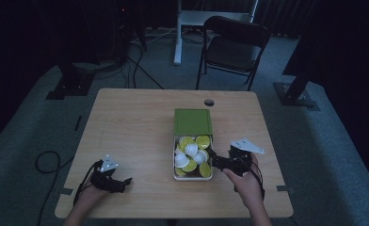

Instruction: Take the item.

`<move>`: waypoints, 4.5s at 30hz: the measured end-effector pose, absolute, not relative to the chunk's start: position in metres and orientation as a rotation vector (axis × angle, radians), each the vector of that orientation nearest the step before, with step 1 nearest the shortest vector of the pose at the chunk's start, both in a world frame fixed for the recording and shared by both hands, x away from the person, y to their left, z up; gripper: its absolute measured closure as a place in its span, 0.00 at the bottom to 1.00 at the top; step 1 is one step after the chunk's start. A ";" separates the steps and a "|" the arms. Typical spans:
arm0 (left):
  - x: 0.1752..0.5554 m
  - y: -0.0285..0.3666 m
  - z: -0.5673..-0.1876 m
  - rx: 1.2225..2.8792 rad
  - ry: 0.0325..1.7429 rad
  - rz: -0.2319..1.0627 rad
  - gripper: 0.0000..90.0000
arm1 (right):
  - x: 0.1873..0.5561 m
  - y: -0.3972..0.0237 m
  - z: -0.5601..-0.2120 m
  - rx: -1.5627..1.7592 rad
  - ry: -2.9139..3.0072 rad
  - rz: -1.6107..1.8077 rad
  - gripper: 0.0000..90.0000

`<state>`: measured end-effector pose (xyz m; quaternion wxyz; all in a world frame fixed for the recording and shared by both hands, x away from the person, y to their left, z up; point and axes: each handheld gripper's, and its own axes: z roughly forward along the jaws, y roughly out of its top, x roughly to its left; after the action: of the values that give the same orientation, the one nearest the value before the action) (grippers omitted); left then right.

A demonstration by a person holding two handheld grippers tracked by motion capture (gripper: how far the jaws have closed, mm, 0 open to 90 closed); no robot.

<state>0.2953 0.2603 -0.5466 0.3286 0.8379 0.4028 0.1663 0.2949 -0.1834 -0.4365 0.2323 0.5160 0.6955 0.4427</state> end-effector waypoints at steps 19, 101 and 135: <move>0.295 0.260 -0.547 2.193 1.054 0.435 0.02 | 0.296 -0.128 -0.437 1.360 1.985 1.317 0.14; 0.295 0.260 -0.547 2.191 1.057 0.435 0.02 | 0.301 -0.098 -0.443 1.309 1.938 1.257 0.63; 0.295 0.260 -0.547 2.190 1.057 0.436 0.02 | 0.296 -0.182 -0.421 1.342 1.777 1.246 0.63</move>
<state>0.2953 0.2601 -0.5466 0.3293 0.8370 0.4041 0.1666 0.2962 -0.1819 -0.4206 0.2908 0.5032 0.6662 0.4673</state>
